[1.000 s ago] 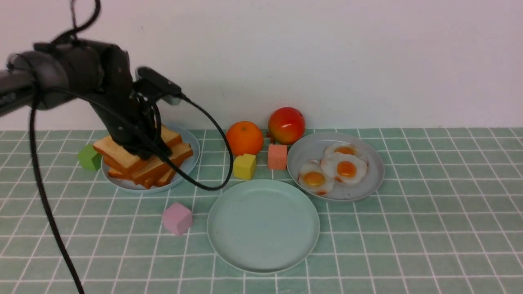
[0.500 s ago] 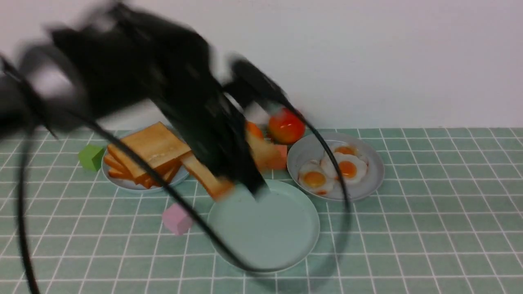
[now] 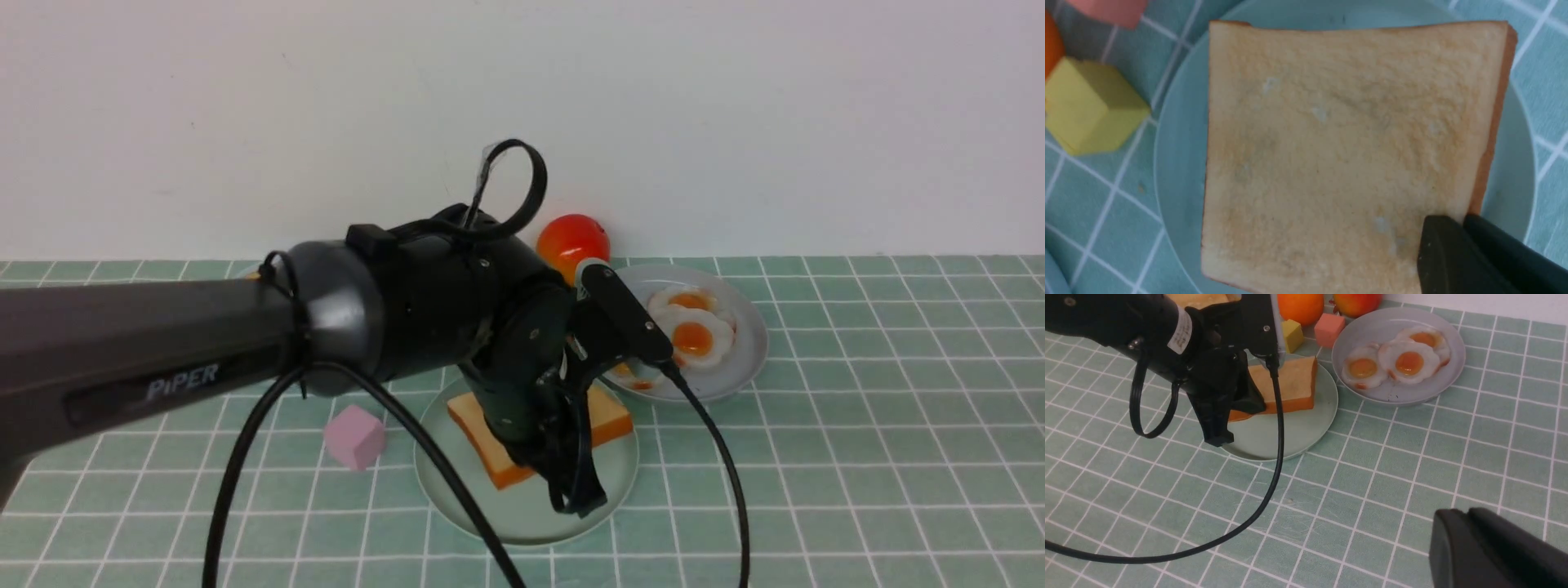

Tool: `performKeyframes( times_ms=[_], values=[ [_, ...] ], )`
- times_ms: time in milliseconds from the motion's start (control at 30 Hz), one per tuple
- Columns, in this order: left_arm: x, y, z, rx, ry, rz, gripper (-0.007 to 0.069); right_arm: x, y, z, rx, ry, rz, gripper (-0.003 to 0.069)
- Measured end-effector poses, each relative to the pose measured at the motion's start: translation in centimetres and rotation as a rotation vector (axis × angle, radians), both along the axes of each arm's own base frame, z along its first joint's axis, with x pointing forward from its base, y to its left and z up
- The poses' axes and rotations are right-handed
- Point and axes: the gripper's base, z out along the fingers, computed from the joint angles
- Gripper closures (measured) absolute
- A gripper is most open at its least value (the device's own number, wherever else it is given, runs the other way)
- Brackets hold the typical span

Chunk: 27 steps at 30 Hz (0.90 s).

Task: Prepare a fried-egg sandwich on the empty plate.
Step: Use the left arm to put a slice of bread into the empty plate in the middle, then use the right arm to grab a fried egg

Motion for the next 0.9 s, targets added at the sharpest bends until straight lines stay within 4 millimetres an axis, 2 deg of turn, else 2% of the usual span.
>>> performKeyframes(
  times_ms=[67,167,400,500,633,733,767,833,900],
  values=[
    [0.0,0.0,0.0,-0.003,-0.003,-0.001,0.0601,0.0,0.0,0.0,0.0,0.0,0.0,0.0599],
    [0.1,0.0,0.0,0.003,-0.01,-0.005,0.0542,0.0,0.0,0.0,0.0,0.0,0.0,0.0596],
    [0.2,0.1,0.1,0.025,-0.03,-0.018,0.0345,-0.1,0.0,-0.1,-0.002,0.009,0.003,0.0587],
    [0.2,0.2,0.0,0.027,-0.024,-0.009,0.0306,-0.1,0.0,-0.1,-0.002,0.014,0.005,0.0584],
    [-0.2,0.4,0.6,0.038,0.017,0.035,0.0305,-0.1,0.1,-0.1,0.006,0.018,0.008,0.058],
    [-1.1,0.6,3.5,-0.04,0.038,0.115,0.0377,0.6,0.3,-0.2,0.034,0.05,0.002,0.0578],
    [-1.8,0.9,5.8,-0.11,0.025,0.145,0.0438,1.5,0.6,-0.3,0.039,0.079,-0.001,0.0577],
    [-3.1,1.7,9.3,-0.206,-0.011,0.156,0.0534,3.5,1.0,-0.9,0.04,0.126,-0.009,0.0574],
    [-4.9,3.3,13.1,-0.305,-0.063,0.155,0.0627,5.9,1.4,-1.7,0.039,0.18,-0.023,0.0571]
  ],
)
